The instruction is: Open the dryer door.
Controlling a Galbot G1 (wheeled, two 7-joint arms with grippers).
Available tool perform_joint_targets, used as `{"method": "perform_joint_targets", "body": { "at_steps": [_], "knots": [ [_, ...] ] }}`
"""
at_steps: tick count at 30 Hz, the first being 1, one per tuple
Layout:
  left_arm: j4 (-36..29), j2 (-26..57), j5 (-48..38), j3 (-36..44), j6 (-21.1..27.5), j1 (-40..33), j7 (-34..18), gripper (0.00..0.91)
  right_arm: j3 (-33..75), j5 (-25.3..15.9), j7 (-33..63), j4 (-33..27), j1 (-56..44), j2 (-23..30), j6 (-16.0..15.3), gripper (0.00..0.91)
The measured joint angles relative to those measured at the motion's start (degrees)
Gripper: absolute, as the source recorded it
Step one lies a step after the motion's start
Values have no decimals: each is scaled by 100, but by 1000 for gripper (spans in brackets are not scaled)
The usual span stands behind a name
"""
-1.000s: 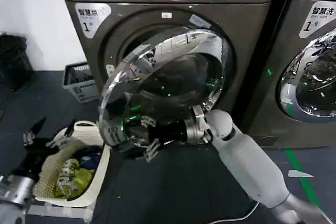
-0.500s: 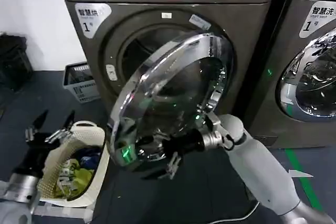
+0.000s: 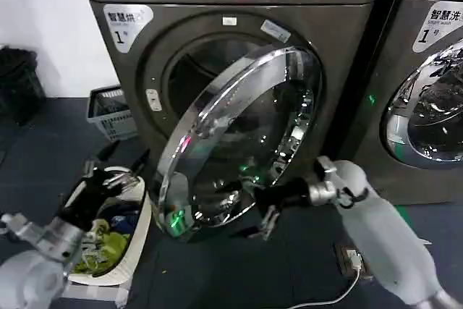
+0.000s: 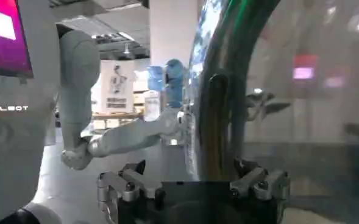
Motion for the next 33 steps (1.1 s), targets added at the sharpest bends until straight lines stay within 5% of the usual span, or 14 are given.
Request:
{"method": "perform_joint_targets", "body": {
  "at_steps": [18, 26, 33],
  "knots": [
    [503, 488, -89, 1225, 45, -943, 724, 907, 3790, 98, 855, 828, -1957, -80, 141, 907],
    [600, 564, 118, 1717, -69, -1148, 977, 907, 5163, 617, 2330, 1207, -2713, 371, 589, 907],
    [485, 379, 202, 2119, -109, -1190, 1024, 907, 6170, 392, 4378, 1482, -3163, 572, 1223, 907]
  ]
}}
